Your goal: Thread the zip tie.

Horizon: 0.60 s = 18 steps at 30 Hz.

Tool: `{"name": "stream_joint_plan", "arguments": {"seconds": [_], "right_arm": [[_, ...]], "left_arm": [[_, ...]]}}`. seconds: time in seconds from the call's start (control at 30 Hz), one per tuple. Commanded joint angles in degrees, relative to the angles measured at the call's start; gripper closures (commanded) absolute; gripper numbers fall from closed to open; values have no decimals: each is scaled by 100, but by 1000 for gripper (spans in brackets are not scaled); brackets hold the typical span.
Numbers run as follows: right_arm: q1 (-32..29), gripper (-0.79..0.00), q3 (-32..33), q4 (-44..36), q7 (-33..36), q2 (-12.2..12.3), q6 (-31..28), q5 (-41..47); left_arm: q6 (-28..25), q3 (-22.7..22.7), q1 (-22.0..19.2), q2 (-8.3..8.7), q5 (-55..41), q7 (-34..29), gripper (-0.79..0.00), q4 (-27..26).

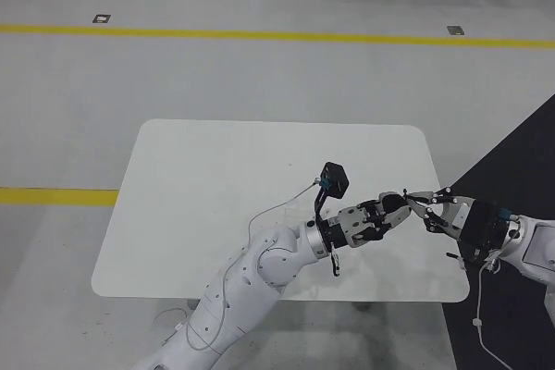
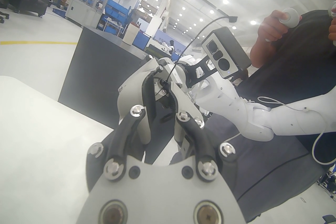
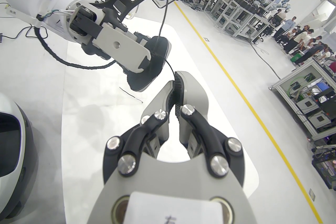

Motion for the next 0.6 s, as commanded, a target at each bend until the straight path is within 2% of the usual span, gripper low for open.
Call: {"name": "stream_joint_plan", "arguments": {"seconds": [0.0,0.1,0.2,0.57], "right_arm": [[0,0,0,0,0,0,0,0],[0,0,0,0,0,0,0,0],[0,0,0,0,0,0,0,0],[-40,0,3,-26,83,-17,161,111]], "left_arm": [[0,-2,-1,-4,3,1,-77,5],[2,2,-3,-12,-1,-16,-55,24],[19,-6,-2,-17,13,-23,0,23],[18,27,17,-31,24,-207,0,108]]}}
